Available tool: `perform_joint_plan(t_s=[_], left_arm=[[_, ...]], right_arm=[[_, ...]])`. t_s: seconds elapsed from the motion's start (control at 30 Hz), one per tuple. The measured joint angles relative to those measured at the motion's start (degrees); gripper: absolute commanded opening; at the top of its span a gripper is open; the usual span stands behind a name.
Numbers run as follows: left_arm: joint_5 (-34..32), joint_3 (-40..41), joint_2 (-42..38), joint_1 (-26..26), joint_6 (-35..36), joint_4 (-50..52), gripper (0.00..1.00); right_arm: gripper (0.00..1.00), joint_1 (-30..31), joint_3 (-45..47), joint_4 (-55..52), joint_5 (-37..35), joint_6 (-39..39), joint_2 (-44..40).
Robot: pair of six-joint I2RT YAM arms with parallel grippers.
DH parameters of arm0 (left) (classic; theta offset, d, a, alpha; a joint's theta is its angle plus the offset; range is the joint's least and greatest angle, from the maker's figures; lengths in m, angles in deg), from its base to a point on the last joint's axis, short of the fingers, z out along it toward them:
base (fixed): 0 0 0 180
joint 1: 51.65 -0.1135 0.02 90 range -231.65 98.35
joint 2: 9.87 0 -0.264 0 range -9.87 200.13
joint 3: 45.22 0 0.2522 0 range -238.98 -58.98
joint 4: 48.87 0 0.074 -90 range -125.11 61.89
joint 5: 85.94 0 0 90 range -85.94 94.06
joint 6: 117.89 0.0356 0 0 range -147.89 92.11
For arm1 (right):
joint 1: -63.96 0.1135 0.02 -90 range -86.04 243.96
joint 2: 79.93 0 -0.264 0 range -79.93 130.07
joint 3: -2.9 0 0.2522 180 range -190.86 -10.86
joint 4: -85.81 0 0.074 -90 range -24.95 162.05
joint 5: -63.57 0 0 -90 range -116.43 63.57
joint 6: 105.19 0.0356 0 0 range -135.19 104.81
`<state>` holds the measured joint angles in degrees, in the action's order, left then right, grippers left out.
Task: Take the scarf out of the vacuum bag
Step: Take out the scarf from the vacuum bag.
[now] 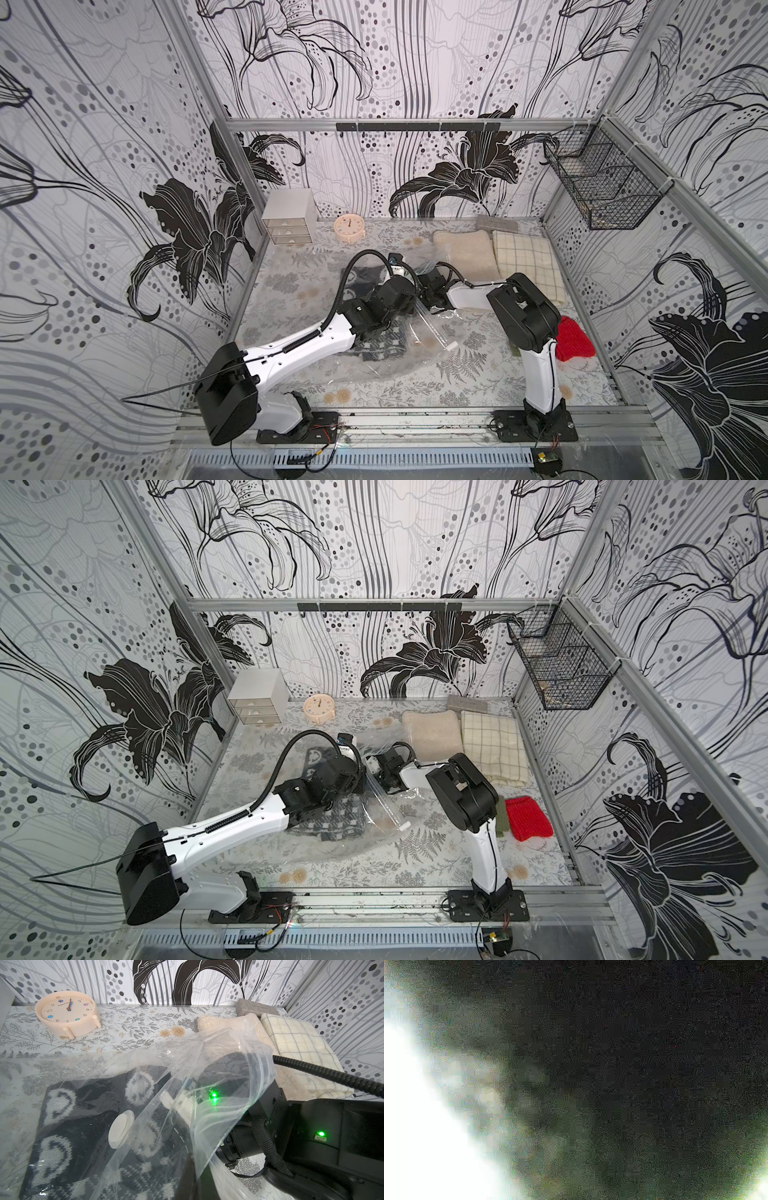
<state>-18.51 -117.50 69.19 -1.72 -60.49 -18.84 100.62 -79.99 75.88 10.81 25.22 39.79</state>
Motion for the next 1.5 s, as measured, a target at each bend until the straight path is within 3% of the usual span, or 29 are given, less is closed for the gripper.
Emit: perform_joint_plan(t_s=[0.83,1.5], left_arm=[[0.87,2.47,-0.72,-1.88,-1.88,0.35,0.0],[2.78,2.56,1.05,-2.23,-1.97,-0.92,0.0]], right_arm=[[0.0,3.82,-8.0,3.26,1.11,4.61,6.86],[0.0,-0.87,2.36,4.04,2.56,1.92,0.04]])
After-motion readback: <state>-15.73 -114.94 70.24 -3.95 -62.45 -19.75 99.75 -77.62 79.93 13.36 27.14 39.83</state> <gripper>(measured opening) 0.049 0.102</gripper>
